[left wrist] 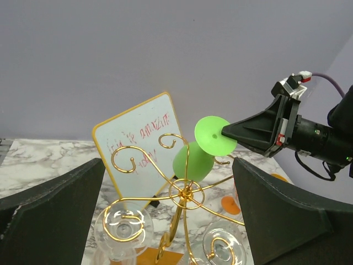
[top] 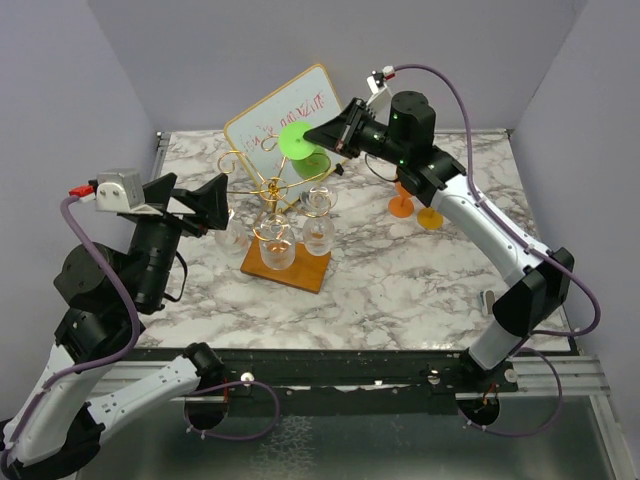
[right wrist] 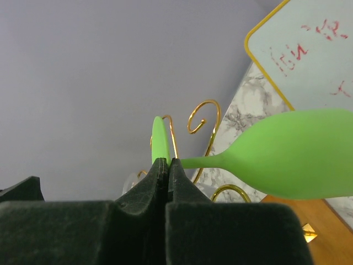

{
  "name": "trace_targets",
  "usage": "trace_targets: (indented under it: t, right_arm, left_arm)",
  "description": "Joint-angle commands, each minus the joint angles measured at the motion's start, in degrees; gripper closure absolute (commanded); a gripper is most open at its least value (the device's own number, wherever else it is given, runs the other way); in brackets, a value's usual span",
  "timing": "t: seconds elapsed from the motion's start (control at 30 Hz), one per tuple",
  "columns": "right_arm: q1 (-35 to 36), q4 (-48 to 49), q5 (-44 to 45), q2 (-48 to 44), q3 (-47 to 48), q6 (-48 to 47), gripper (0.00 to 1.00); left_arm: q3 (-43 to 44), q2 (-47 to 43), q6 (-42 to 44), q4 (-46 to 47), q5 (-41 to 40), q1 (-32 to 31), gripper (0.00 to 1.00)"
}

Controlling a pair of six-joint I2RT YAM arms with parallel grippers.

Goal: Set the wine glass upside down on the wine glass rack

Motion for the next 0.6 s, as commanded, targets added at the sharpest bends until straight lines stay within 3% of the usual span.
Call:
trace_targets:
  t: [0.0,0.57]
  right_arm:
    - [1.70,-2.81,-6.03,1.82,3.02,0.88,0.99]
    - [3.07,-9.16,-0.44,-4.45,-1.70,1.01,0.99]
  left_arm:
    - [0.07,-0.63,0.98,-2.09,-3.23,-0.14,0.01]
    - [-1.86,-1.73,-1.35,-1.79,-1.99,-0.17,0.01]
